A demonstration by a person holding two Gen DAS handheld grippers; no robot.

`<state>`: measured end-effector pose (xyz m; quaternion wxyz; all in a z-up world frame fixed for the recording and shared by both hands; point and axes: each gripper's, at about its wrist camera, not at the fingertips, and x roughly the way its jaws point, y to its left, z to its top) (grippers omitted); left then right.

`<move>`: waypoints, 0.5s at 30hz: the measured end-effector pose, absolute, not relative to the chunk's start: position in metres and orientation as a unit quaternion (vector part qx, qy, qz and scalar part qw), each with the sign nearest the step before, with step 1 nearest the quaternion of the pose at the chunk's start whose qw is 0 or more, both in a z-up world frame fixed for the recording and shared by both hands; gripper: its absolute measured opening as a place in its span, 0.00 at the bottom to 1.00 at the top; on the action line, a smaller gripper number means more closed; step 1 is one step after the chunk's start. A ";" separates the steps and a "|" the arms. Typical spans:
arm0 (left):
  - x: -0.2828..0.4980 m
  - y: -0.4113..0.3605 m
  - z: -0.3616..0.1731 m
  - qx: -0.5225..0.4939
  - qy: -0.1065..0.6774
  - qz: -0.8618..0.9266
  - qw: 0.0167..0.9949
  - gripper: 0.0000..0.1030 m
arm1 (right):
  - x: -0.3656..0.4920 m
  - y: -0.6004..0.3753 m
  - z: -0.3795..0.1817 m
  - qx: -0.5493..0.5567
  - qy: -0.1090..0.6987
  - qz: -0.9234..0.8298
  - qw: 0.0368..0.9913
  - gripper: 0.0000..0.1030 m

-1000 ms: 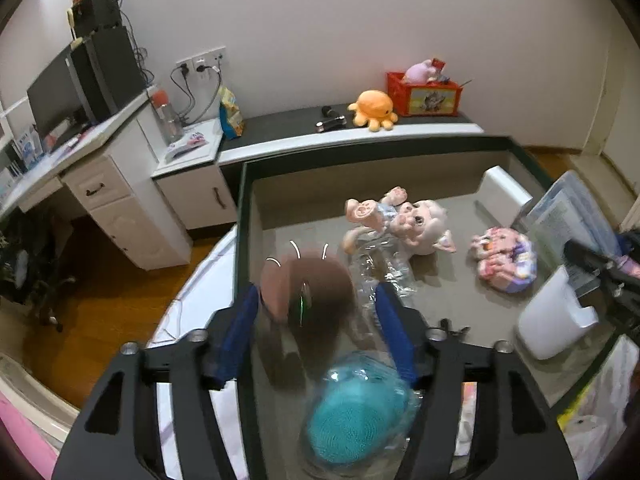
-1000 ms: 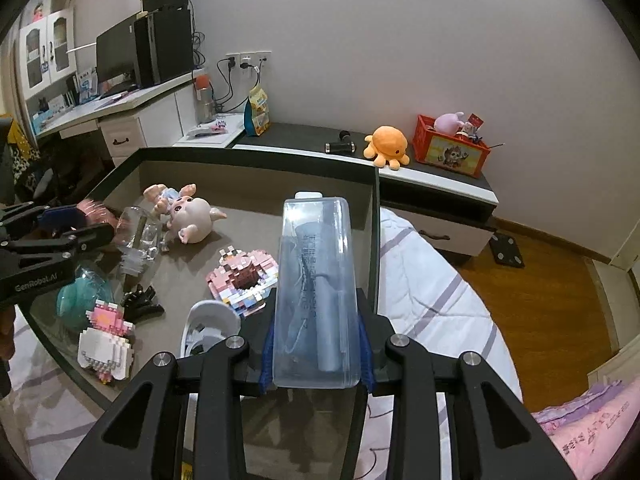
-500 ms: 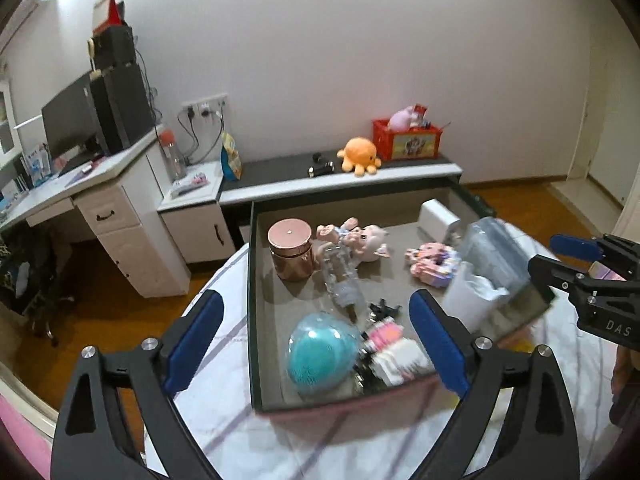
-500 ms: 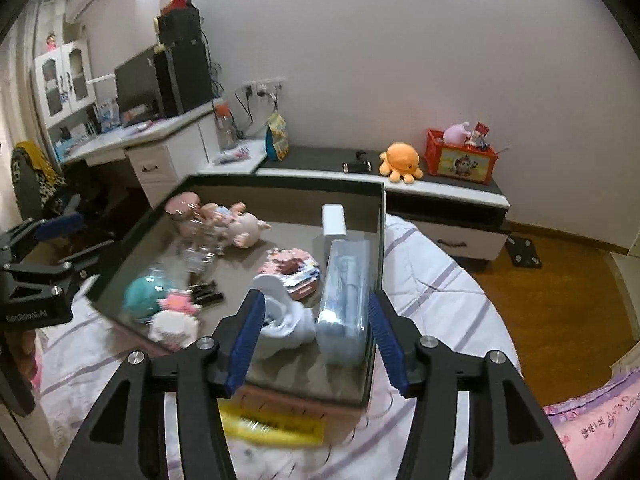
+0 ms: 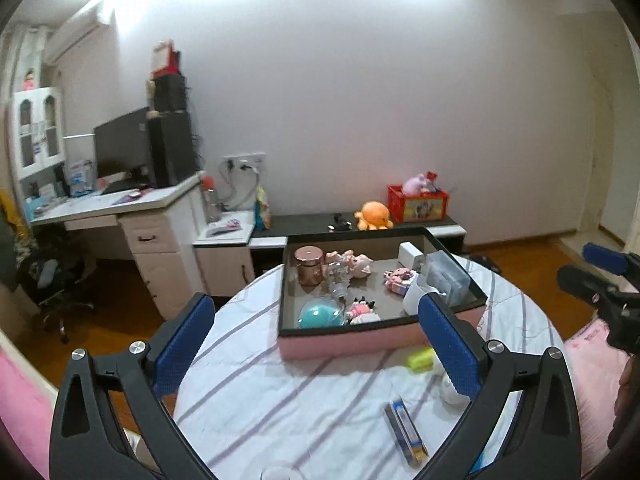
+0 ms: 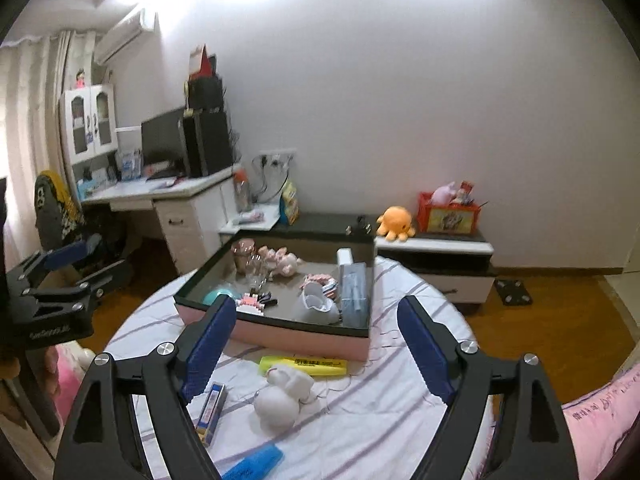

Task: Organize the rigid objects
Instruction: 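Move both open tools back toward the remaining items on the bed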

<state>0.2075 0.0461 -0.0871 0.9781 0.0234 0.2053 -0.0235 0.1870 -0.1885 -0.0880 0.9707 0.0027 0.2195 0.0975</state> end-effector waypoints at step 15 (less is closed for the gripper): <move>0.125 0.036 -0.096 0.025 0.174 0.012 0.984 1.00 | 0.103 -0.187 -0.095 0.006 0.162 0.042 0.986 1.00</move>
